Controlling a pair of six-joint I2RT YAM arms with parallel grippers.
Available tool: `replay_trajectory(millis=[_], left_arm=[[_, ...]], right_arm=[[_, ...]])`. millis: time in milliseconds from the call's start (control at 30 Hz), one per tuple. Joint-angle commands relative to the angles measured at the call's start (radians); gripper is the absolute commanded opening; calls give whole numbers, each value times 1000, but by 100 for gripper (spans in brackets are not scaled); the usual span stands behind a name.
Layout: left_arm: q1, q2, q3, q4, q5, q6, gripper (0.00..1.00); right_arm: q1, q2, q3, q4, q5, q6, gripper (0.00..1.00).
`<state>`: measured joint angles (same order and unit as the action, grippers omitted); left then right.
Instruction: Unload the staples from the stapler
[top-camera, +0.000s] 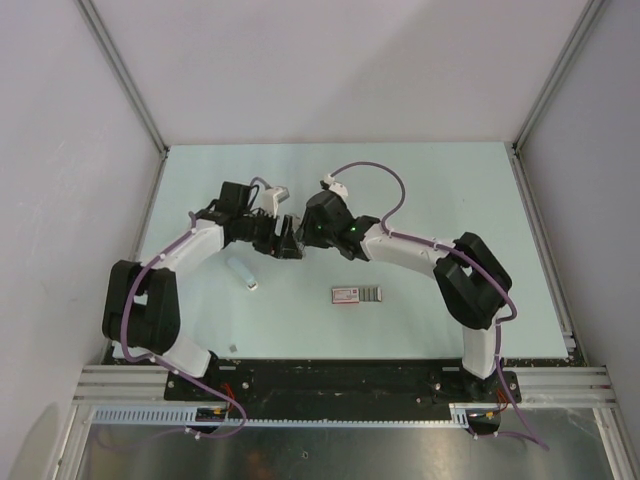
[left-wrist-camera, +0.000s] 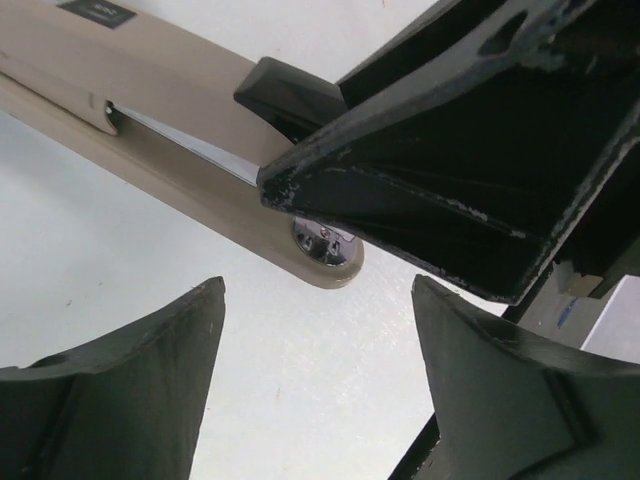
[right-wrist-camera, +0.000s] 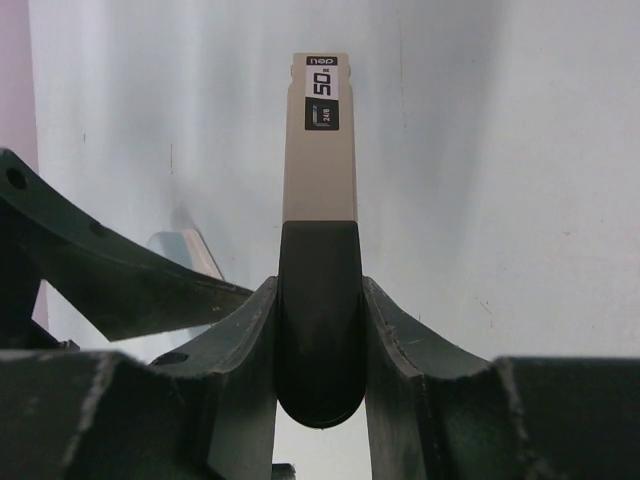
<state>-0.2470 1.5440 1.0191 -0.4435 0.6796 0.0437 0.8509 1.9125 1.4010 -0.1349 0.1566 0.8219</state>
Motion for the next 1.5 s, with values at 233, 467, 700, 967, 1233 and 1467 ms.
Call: replay_trajectory(millis=[233,467,700,967,1233,1467], left_arm=[[-26,-31,-43,61,115,61,71],[-7,-73,-57,82,104,52,65],[33,-86,-84,90,116,54,58],[37,-87,-83,90,135,20,76],[35,-72,-79,90,129,32,66],[41,-55,-76,89,146,71,29]], right_arm=[[-16,-86,-29,156,22,108,0],[-56,-108,-116,290,-89,255,0],[-42,-136,-154,336,-91,307,0],[-18,-136,-159,359,-63,317,0],[-10,-139,-160,371,-69,322,0],[-11,-152,-160,384,-98,328,0]])
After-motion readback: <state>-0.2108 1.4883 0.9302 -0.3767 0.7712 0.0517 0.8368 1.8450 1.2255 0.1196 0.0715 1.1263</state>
